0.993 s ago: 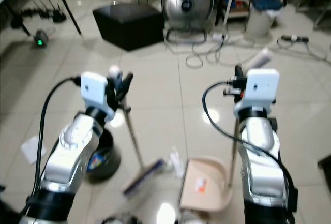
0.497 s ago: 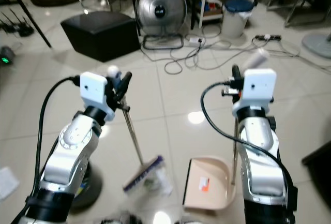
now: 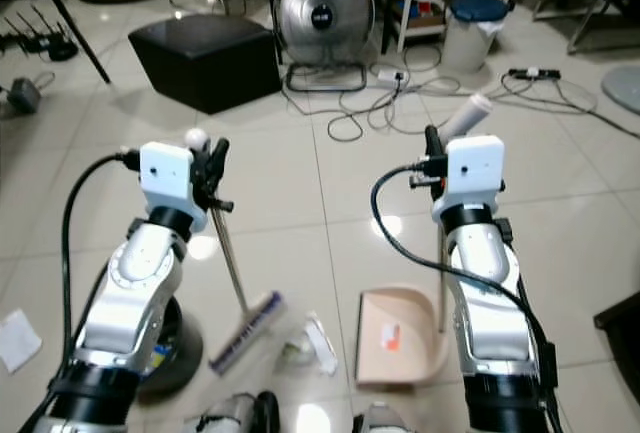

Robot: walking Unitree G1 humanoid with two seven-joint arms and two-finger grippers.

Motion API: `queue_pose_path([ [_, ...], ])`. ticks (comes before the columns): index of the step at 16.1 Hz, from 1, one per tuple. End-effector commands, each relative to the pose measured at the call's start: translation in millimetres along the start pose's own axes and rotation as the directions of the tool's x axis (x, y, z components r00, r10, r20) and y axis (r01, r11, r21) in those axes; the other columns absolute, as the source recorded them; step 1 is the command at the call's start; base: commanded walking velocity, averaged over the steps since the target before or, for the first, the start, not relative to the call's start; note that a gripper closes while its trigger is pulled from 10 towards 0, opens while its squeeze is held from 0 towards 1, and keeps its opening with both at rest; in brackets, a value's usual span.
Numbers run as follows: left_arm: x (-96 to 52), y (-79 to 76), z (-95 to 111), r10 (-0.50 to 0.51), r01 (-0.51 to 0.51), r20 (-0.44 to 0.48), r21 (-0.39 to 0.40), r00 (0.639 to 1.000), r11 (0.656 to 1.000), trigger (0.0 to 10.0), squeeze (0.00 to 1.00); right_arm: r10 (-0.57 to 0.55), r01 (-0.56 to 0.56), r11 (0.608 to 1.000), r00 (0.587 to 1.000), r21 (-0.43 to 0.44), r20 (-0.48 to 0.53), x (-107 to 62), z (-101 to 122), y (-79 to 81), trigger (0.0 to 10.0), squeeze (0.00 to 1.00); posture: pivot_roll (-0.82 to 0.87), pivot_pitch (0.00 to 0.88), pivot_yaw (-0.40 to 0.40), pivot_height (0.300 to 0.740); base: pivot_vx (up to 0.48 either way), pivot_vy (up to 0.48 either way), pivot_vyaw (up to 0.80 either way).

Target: Sweep floor

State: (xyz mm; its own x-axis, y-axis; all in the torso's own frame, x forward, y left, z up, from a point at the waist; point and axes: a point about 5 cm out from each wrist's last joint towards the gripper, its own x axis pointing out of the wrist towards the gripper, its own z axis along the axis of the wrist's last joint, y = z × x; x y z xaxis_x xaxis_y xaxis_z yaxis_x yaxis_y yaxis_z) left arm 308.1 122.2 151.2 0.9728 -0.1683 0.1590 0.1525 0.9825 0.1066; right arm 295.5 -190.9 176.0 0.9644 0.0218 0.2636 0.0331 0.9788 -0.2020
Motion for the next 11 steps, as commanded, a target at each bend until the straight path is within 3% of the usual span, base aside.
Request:
queue_pose_path([
  [1,5.3,4.1,7.7,0.033,-0.035,0.051,0.024,0.998,0.999,10.0,0.0,0.018,-0.018,1.0,0.998,0.006,0.054,3.2,5.0,2.0,10.0,0.0,-0.01,0.221,0.08,0.74,0.0,0.0,0.0],
  [9,18.1,1.6,2.8,0.069,-0.071,0.088,0.018,0.994,0.997,10.0,0.0,0.198,-0.184,0.978,0.969,-0.101,0.147,11.0,-2.3,23.7,10.0,0.0,0.05,0.345,0.138,0.74,0.0,0.0,0.0],
  [11,21.6,-0.5,0.0,0.115,-0.113,0.101,-0.03,0.988,0.993,10.0,0.0,0.214,-0.195,0.974,0.959,-0.117,0.184,14.8,-2.4,28.2,10.0,0.0,0.06,0.36,0.143,0.74,0.0,0.0,0.0],
])
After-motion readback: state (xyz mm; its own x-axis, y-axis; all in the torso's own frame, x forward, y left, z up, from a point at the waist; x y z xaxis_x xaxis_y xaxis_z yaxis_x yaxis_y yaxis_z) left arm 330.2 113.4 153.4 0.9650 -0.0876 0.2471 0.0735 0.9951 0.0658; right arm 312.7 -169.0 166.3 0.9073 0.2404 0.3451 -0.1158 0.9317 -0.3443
